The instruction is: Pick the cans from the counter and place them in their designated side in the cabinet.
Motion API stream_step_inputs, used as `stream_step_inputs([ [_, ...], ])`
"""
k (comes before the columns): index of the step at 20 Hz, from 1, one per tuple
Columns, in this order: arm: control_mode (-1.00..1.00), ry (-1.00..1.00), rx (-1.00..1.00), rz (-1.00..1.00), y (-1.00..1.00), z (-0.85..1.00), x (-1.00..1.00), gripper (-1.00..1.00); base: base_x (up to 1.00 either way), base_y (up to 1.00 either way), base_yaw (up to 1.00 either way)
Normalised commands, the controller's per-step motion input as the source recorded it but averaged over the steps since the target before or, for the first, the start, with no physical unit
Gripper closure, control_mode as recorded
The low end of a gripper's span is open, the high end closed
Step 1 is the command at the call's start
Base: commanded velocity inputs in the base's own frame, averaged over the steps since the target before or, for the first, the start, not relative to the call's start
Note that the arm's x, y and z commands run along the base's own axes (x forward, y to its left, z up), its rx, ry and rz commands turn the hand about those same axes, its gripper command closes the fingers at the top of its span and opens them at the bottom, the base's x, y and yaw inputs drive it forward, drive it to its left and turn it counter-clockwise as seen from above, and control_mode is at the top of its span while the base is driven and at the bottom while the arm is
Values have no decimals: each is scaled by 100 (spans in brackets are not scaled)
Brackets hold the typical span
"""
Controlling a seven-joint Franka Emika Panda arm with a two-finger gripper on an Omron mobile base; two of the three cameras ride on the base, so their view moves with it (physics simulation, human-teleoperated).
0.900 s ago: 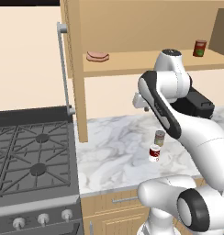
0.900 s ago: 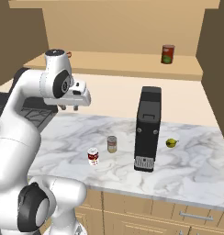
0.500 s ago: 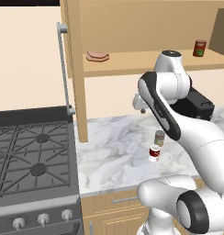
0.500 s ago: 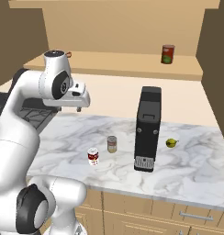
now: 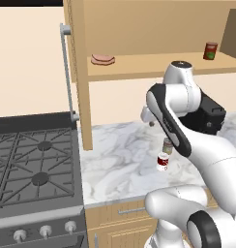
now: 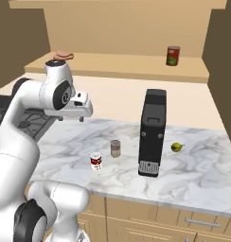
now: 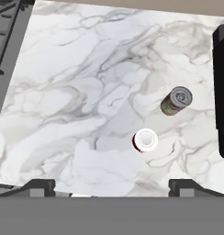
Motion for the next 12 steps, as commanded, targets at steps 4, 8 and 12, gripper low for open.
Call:
stream_step_inputs([
  [4, -100, 0, -3, 0, -2, -21, -3, -100, 0, 0, 0],
  [8, -100, 0, -2, 0, -9, -16, -7, -100, 0, 0, 0],
  [12, -100, 0, 0, 0, -7, -18, -7, -100, 0, 0, 0],
])
